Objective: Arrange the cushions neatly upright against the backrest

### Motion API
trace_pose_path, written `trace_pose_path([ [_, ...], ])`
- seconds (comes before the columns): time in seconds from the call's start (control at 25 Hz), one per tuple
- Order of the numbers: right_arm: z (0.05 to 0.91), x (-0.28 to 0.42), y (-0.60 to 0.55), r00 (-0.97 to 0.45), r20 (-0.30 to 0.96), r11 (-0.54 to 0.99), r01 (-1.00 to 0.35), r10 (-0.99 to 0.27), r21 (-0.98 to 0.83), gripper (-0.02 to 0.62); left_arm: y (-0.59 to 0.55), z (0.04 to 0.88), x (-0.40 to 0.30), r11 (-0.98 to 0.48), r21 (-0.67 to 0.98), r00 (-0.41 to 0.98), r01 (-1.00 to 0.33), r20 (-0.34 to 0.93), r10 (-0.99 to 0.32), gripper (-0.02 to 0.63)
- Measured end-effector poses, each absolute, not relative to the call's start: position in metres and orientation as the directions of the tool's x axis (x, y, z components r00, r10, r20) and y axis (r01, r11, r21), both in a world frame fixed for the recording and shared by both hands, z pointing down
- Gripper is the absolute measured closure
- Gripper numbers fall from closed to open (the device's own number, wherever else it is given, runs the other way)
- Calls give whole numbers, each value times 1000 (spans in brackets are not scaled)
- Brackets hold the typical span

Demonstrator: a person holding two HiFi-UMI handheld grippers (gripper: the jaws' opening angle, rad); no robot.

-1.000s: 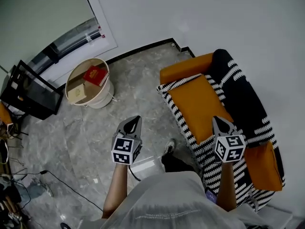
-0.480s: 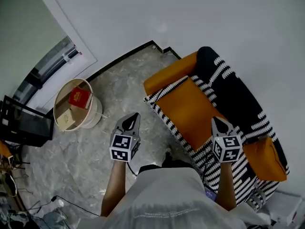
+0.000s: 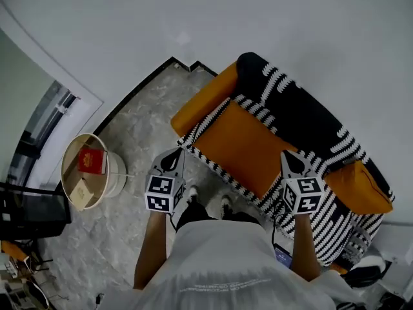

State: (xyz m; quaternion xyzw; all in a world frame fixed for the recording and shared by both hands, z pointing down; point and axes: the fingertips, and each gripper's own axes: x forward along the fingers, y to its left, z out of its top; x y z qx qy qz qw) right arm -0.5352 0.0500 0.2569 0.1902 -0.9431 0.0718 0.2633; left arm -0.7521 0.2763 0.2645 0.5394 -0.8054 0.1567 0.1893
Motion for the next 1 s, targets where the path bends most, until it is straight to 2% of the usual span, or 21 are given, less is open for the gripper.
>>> trace_pose_path([
  [0.52,290,-507,74,-619,619,742,-665,-483,-87,592,222,312,-791,77,3,-63,-997,561,-825,589],
  [0.84,329,-498,91,-453,712,688,-723,-536,57,591,209,345,-816,-81,18,75,-997,602,-795,589],
  [1.0,336,-500,97,-421,718,671,-736,-554,86,591,209,360,-826,-145,12,122,-989,611,-782,588],
])
